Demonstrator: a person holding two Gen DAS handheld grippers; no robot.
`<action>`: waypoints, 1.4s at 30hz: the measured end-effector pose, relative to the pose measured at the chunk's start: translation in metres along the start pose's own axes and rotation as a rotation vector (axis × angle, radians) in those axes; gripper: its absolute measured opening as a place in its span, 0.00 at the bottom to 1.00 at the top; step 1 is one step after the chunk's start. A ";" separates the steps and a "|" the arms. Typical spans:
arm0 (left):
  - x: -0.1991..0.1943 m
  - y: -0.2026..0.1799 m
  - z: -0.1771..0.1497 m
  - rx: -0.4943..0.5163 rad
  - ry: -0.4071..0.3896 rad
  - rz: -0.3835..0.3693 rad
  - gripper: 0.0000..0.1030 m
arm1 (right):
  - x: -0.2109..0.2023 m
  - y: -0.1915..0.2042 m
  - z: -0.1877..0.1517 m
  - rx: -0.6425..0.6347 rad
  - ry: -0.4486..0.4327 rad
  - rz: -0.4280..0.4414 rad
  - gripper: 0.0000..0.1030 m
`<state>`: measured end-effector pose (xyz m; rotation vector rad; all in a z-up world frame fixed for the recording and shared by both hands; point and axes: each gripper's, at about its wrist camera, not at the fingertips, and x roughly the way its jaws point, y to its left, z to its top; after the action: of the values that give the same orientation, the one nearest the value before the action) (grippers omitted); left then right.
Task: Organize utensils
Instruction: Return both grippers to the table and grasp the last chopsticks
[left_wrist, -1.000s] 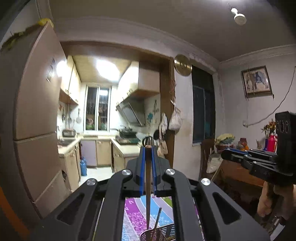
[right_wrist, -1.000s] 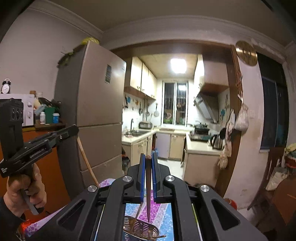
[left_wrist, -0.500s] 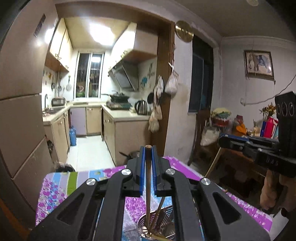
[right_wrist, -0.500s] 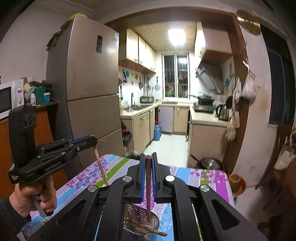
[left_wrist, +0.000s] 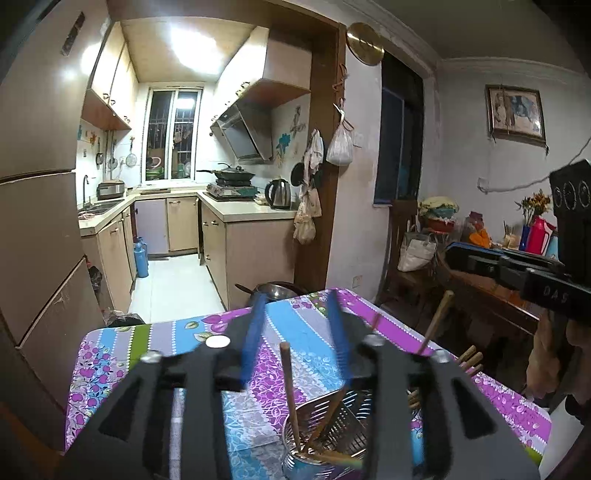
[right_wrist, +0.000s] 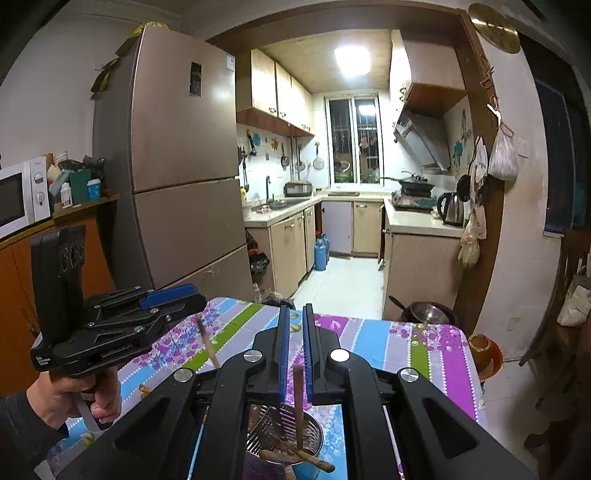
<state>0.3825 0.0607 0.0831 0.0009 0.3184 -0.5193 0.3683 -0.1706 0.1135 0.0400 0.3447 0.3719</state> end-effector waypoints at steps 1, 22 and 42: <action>-0.003 0.002 -0.001 -0.005 -0.002 0.005 0.42 | -0.009 0.001 0.001 -0.005 -0.023 -0.004 0.08; -0.020 -0.014 -0.209 0.006 0.459 0.280 0.62 | -0.146 0.051 -0.202 0.144 -0.037 0.058 0.15; -0.017 0.019 -0.222 0.057 0.645 0.329 0.32 | -0.122 0.145 -0.299 0.181 0.199 0.096 0.15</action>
<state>0.3115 0.1039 -0.1247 0.2770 0.9167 -0.1863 0.1095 -0.0870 -0.1141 0.1978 0.5738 0.4400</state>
